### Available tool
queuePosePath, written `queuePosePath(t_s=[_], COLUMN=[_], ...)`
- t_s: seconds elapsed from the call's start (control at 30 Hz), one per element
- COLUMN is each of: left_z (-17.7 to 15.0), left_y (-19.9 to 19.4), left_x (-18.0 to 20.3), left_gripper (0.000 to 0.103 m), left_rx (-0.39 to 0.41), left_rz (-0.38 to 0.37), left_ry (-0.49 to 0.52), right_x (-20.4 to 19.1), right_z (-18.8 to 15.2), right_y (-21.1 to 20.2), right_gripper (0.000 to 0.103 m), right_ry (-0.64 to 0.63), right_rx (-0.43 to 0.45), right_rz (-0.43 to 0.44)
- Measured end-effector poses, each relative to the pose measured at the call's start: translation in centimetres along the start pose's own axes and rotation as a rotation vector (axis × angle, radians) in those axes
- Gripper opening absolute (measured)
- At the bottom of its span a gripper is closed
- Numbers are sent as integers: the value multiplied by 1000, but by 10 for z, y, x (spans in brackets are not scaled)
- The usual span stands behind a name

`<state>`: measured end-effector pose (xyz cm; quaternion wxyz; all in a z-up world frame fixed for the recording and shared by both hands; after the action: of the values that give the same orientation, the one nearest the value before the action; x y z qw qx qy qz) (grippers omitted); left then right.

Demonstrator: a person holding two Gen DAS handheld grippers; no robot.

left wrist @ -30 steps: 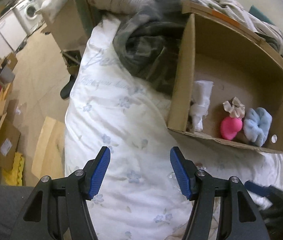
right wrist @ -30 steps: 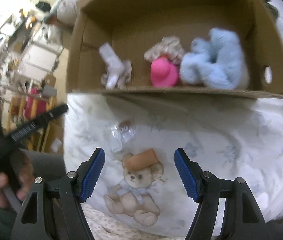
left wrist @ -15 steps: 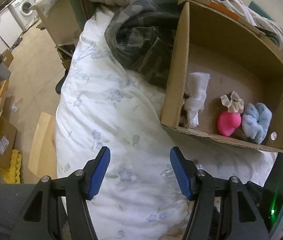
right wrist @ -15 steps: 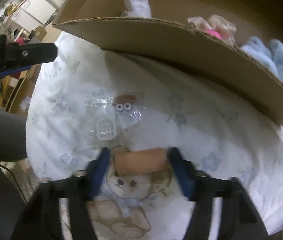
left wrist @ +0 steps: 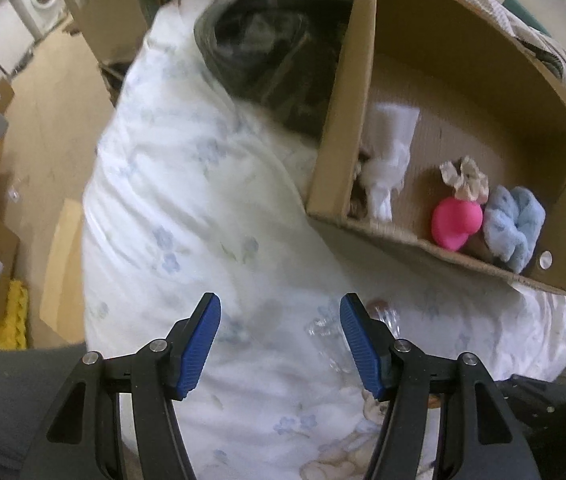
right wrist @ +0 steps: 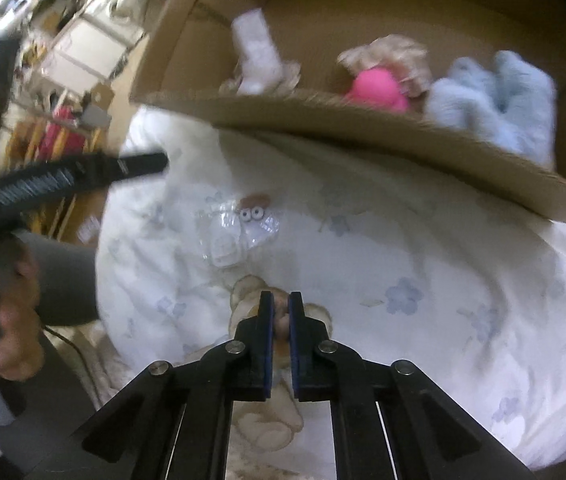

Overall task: Organize soft objects
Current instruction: 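Grasp the clear plastic bag with the left gripper while the right gripper holds the cylinder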

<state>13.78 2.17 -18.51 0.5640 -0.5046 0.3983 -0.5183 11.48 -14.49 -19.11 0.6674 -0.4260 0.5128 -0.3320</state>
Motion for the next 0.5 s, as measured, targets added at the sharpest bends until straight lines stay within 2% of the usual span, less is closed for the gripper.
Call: queuePosePath(t_s=[0.17, 0.3, 0.4, 0.5], left_z=[-15, -25, -26, -25], left_y=[22, 42, 49, 53], left_x=[25, 37, 42, 51], left_gripper=[59, 59, 59, 59], left_rx=[-101, -165, -169, -168], left_rz=[-65, -73, -53, -44], left_ry=[27, 0, -12, 28], right_x=[13, 20, 28, 33], right_z=[2, 9, 11, 13], right_y=[-24, -31, -38, -38], right_gripper=[8, 8, 8, 8], right_ry=[59, 101, 111, 117], right_rx=[68, 94, 105, 105], right_rz=[0, -16, -26, -37])
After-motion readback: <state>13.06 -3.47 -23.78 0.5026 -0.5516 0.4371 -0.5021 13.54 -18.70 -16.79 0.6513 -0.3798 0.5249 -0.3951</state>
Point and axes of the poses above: each gripper's, at about its wrist camera, not at the fingertips, and y roughly the way its jaws point, x to its right, z to its top, the point moved 7 cm from there along y, roughly the way its jaws point, and after that the axes turned 5 degrees about y, right-handed, at the moved point
